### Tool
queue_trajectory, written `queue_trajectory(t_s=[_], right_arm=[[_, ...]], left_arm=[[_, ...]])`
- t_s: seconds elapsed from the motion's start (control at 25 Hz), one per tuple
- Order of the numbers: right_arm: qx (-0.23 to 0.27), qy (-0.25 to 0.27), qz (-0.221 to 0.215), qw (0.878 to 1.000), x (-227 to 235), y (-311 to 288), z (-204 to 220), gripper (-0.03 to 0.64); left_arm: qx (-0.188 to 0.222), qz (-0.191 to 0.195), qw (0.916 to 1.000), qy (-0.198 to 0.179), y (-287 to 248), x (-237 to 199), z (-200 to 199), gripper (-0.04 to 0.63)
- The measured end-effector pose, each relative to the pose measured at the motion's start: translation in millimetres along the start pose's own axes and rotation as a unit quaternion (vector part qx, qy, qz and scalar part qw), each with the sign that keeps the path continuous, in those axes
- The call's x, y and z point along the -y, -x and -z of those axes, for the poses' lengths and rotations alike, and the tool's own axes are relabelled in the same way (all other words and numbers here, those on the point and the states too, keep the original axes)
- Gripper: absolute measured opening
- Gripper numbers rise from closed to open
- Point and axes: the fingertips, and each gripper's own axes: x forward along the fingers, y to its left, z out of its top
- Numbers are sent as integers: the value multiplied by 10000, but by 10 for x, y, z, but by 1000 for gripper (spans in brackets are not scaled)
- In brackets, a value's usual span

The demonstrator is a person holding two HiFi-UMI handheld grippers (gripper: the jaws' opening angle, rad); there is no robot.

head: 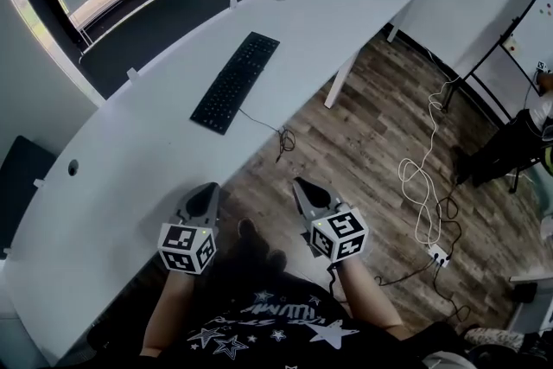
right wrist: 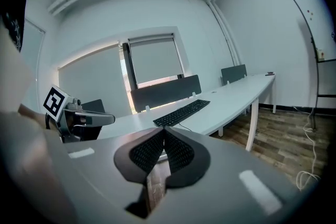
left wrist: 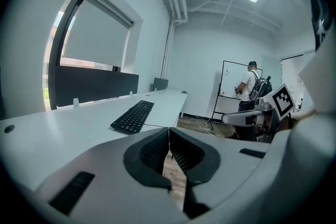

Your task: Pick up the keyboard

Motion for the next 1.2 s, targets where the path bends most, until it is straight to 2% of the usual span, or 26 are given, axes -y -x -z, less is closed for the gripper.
queue_trajectory(t_s=[0.2, 0.4, 0.64, 0.84, 1.0, 1.2], right_arm=[[-42, -126, 316, 9994, 249, 70, 79, 3], [-42, -219, 647, 9977, 645, -34, -76, 3], [-199, -47, 583, 9981, 988, -638, -409, 3], [-411, 33, 413, 9983, 1213, -1271, -637, 3], [-463, 60, 328, 9984, 1246, -1740, -818, 3], [-574, 383, 257, 9973, 1257, -2082, -1019, 3]], left_arm=[[8, 150, 9999, -4, -320, -38, -59, 11], [61, 284, 9996, -29, -736, -132, -255, 11], [3, 236, 9997, 34, -1307, -510, -466, 11], [46, 42, 10000, 43, -1728, -903, -619, 11], [123, -49, 9996, 264, -1925, -1199, -679, 11], [31, 19, 9993, 363, -2109, -1344, -631, 11]])
